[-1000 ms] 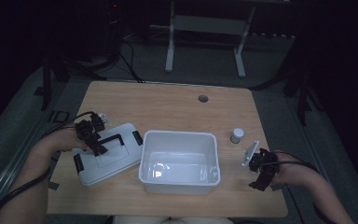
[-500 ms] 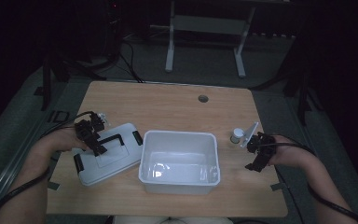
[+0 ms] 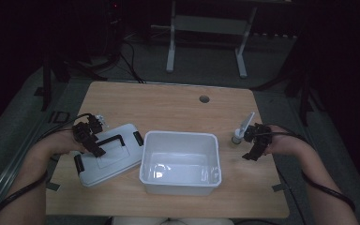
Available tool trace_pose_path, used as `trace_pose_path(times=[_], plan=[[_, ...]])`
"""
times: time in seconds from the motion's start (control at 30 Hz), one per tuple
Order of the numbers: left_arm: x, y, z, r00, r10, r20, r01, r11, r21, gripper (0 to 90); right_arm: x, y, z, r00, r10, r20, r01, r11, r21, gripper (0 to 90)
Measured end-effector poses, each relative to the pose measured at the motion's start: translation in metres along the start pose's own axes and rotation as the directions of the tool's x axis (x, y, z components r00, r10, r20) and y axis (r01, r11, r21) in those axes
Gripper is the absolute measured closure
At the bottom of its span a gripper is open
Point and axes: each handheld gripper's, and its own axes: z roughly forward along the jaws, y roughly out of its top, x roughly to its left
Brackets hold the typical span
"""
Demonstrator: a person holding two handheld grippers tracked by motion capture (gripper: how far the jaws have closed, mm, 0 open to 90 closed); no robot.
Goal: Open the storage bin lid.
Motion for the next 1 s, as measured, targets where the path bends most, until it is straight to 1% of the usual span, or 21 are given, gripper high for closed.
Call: trace_pose_path(times=[0.07, 0.17, 0.27, 0.33, 0.4, 0.47, 0.53, 0.7, 0.73, 0.77, 0.8, 0.87, 0.9, 0.97, 1.0], plan=[[-0.001, 0.000, -0.001, 1.0000, -0.004, 0.003, 0.004, 1.0000, -0.003, 29.1, -0.005, 0.001, 0.000, 1.0000, -0.002, 0.009, 0.002, 1.000, -0.002, 14.0], [-0.003, 0.000, 0.000, 1.0000, -0.005, 0.001, 0.005, 1.0000, -0.006, 29.1, -0.012, 0.001, 0.000, 0.9999, 0.010, 0.013, -0.010, 1.000, -0.010, 14.0], [-0.004, -0.001, 0.002, 1.0000, -0.006, 0.000, 0.006, 1.0000, -0.002, 29.1, -0.022, 0.001, 0.002, 0.9996, 0.020, 0.019, -0.020, 1.000, -0.010, 14.0], [-0.005, -0.002, 0.002, 0.9999, -0.014, 0.001, 0.014, 0.9999, -0.003, 29.1, -0.026, 0.001, 0.005, 0.9995, 0.023, 0.023, -0.023, 1.000, -0.009, 14.0], [-0.005, -0.003, 0.003, 0.9999, -0.011, -0.002, 0.011, 0.9999, -0.001, 29.1, -0.030, 0.002, 0.008, 0.9993, 0.028, 0.026, -0.027, 1.000, -0.008, 14.1], [-0.006, -0.005, 0.003, 0.9998, -0.017, -0.002, 0.017, 0.9998, -0.005, 29.1, -0.032, 0.002, 0.013, 0.9994, 0.010, 0.032, -0.010, 1.000, 0.012, 14.0], [-0.006, -0.007, 0.002, 0.9998, -0.021, -0.007, 0.021, 0.9998, -0.004, 29.1, -0.036, 0.003, 0.016, 0.9994, 0.022, 0.028, -0.022, 1.000, 0.007, 14.1], [-0.007, -0.010, 0.001, 0.9995, -0.031, -0.010, 0.031, 0.9995, -0.004, 29.1, -0.047, 0.007, 0.024, 0.9992, 0.029, 0.028, -0.029, 1.000, 0.003, 14.1], [-0.007, -0.011, 0.000, 0.9995, -0.025, -0.017, 0.025, 0.9997, -0.001, 29.1, -0.049, 0.008, 0.027, 0.9993, 0.030, 0.025, -0.030, 1.000, 0.006, 14.1], [-0.007, -0.011, 0.000, 0.9994, -0.029, -0.019, 0.029, 0.9996, 0.000, 29.1, -0.052, 0.009, 0.030, 0.9992, 0.032, 0.025, -0.032, 0.999, 0.011, 14.1], [-0.007, -0.012, 0.000, 0.9994, -0.033, -0.013, 0.033, 0.9994, -0.003, 29.1, -0.054, 0.009, 0.033, 0.9989, 0.040, 0.026, -0.040, 0.999, 0.020, 14.1], [-0.006, -0.014, 0.000, 0.9991, -0.035, -0.022, 0.035, 0.9994, 0.002, 29.0, -0.057, 0.010, 0.039, 0.9988, 0.041, 0.028, -0.041, 0.999, 0.029, 15.4], [-0.006, -0.015, 0.000, 0.9991, -0.040, -0.015, 0.040, 0.9992, 0.003, 29.0, -0.058, 0.011, 0.042, 0.9989, 0.035, 0.033, -0.036, 0.999, 0.035, 15.4], [-0.006, -0.016, 0.001, 0.9989, -0.041, -0.022, 0.041, 0.9991, 0.010, 29.0, -0.059, 0.011, 0.047, 0.9992, 0.029, 0.029, -0.031, 0.999, 0.043, 15.6], [-0.005, -0.017, 0.002, 0.9989, -0.041, -0.021, 0.042, 0.9991, 0.008, 29.0, -0.060, 0.012, 0.049, 0.9992, 0.028, 0.029, -0.030, 0.998, 0.048, 17.2]])
